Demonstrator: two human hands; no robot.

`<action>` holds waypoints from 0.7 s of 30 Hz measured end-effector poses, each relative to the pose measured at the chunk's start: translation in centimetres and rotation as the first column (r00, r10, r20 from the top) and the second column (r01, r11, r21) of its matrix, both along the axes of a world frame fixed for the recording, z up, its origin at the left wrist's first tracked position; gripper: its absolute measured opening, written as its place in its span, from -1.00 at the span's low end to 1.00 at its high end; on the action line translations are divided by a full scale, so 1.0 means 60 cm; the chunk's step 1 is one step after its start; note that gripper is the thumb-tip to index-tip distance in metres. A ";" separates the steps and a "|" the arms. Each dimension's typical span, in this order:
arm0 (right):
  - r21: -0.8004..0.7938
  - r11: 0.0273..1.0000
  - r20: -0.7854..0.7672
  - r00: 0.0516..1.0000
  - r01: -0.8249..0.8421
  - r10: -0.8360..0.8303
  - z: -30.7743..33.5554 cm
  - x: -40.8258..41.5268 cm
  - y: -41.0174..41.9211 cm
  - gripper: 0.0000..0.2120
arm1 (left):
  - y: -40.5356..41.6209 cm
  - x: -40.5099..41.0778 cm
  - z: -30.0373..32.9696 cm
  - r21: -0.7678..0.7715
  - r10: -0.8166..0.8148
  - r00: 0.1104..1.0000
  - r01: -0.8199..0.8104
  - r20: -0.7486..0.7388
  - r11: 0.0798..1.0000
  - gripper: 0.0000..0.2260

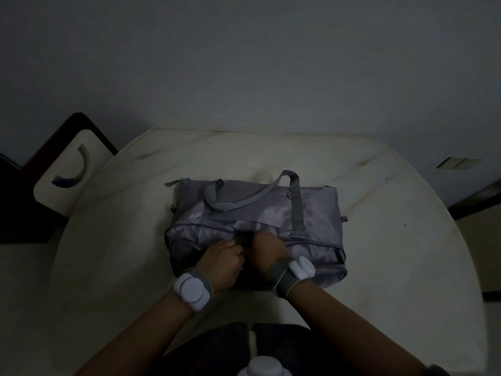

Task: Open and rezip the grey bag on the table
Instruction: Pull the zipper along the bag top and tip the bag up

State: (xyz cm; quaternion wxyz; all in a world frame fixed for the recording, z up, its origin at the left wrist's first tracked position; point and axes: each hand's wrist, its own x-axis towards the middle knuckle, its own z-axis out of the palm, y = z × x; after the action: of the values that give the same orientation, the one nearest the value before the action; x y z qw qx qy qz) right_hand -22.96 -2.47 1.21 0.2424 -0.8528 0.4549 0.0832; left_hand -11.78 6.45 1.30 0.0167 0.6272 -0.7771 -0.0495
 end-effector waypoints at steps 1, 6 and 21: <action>0.013 1.000 -0.005 1.000 -0.007 0.007 0.000 -0.001 -0.001 -0.84 | -0.001 0.000 0.000 -0.002 0.001 1.000 -0.001 -0.003 1.000 -0.81; -0.024 0.998 -0.011 0.998 -0.056 0.055 -0.003 0.000 0.006 -0.73 | -0.003 0.001 -0.006 -0.001 0.016 1.000 -0.016 -0.019 1.000 -0.82; 0.002 0.999 -0.040 0.998 -0.048 0.048 0.013 -0.014 0.008 -0.73 | -0.003 0.007 -0.022 0.019 0.053 0.997 -0.052 -0.049 0.998 -0.83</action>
State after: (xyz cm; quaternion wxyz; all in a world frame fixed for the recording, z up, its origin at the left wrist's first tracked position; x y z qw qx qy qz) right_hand -23.81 -1.98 2.01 0.2319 -0.8615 0.4390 0.1062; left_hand -11.33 6.29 -0.05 0.0315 0.6460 -0.7594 -0.0712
